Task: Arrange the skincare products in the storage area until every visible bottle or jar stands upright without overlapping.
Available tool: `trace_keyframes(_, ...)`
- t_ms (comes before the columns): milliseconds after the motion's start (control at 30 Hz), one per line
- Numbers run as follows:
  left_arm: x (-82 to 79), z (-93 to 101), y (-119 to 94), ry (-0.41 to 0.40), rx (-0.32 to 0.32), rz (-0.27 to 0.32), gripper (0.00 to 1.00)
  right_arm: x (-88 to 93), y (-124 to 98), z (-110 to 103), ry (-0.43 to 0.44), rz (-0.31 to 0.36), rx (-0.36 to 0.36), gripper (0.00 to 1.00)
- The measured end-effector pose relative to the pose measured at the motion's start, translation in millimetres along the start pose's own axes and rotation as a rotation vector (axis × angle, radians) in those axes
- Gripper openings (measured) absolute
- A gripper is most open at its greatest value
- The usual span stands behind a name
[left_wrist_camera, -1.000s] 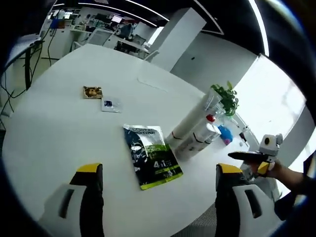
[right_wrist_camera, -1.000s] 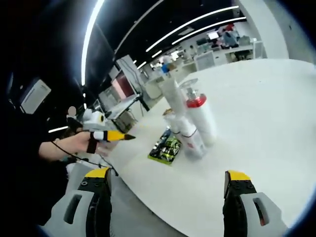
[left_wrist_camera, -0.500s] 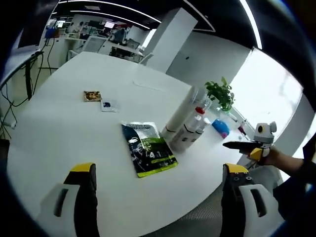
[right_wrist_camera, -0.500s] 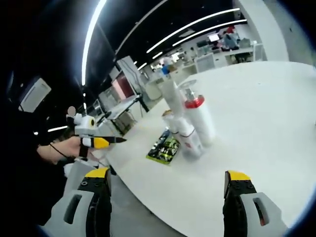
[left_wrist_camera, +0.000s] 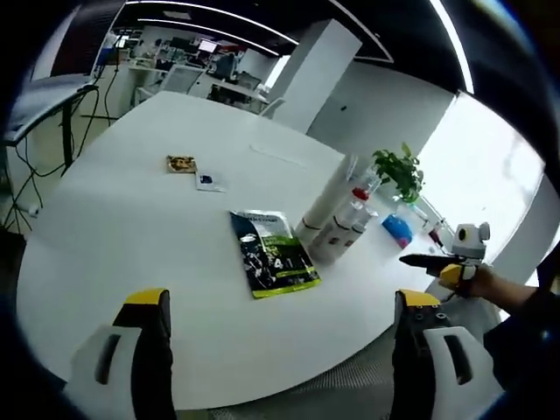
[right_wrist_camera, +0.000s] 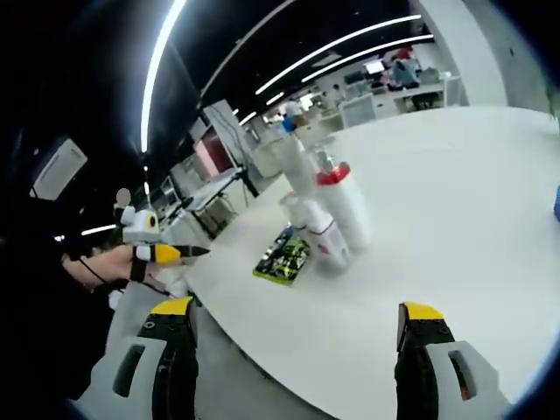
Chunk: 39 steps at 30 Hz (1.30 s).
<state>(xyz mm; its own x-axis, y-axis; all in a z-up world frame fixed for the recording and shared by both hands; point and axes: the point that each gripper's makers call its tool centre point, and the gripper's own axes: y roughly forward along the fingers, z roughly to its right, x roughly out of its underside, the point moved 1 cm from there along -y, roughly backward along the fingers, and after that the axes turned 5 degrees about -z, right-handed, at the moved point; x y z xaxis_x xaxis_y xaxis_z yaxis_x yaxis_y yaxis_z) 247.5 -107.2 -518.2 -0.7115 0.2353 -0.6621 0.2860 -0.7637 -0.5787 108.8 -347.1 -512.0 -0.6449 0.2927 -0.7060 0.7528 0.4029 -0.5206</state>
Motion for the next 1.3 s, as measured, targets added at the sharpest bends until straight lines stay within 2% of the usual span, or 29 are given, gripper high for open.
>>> trace_keyframes(367,-7.0,0.7,7.0,0.009,0.002,-0.014,0.99,5.2,3.3,-1.4,-0.007,-0.023,0.001,0.99)
trace_keyframes(533,-9.1,0.8,13.3,0.034,0.002,-0.047,0.99,3.9,1.5,1.1,0.012,-0.015,0.004,0.99)
trace_keyframes(633,-15.1,-3.2,18.1,0.052,-0.008,-0.065,0.99,3.3,1.2,2.8,0.02,-0.012,0.006,0.99)
trace_keyframes(833,-30.0,-12.8,33.2,0.027,-0.034,-0.092,0.96,5.0,1.2,5.2,0.038,-0.009,0.01,0.99)
trace_keyframes(1167,-45.9,-17.9,64.0,0.042,-0.034,-0.21,0.95,10.7,4.2,3.6,0.015,-0.037,0.013,0.99)
trace_keyframes(1300,-51.2,-23.6,74.3,0.04,-0.047,-0.239,0.94,12.5,5.4,5.2,0.016,-0.043,0.016,0.99)
